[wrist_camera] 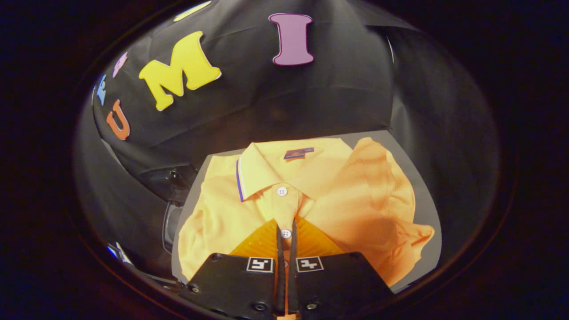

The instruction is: Put the clothes into the washing machine and then close the washing machine lid.

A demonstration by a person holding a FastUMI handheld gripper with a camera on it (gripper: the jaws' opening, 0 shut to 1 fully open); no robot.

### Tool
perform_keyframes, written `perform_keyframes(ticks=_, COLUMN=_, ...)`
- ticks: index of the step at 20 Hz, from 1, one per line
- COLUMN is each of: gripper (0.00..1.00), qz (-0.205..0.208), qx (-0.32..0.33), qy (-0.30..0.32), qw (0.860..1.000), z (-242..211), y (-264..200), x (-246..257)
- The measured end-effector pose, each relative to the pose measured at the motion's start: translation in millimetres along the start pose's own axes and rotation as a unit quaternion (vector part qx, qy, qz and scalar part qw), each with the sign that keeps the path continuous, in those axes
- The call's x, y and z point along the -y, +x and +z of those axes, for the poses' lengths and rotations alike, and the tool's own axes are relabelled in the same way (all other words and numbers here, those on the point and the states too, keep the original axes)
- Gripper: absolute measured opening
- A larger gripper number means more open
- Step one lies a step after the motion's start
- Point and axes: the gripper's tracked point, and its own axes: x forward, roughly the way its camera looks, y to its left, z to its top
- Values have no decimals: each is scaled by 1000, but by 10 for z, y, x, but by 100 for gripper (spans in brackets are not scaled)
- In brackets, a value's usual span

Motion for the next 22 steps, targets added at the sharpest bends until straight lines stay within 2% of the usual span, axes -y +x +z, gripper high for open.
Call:
perform_keyframes(ticks=4, gripper=6, qz=9, qx=13, qy=-5, qw=1000, z=135, y=-84, x=-88)
perform_keyframes(ticks=8, gripper=6, qz=39, qx=35, qy=22, qw=998, z=463, y=-427, x=-226)
perform_keyframes(ticks=13, gripper=6, qz=58, qx=80, qy=4, qw=995, z=773, y=-908, x=-391)
perform_keyframes(ticks=17, gripper=6, qz=76, qx=117, qy=-22, qw=990, z=940, y=-1300, x=-661)
perform_keyframes(ticks=22, gripper=6, qz=107, qx=135, qy=-47, qw=984, z=903, y=-1514, x=-1267)
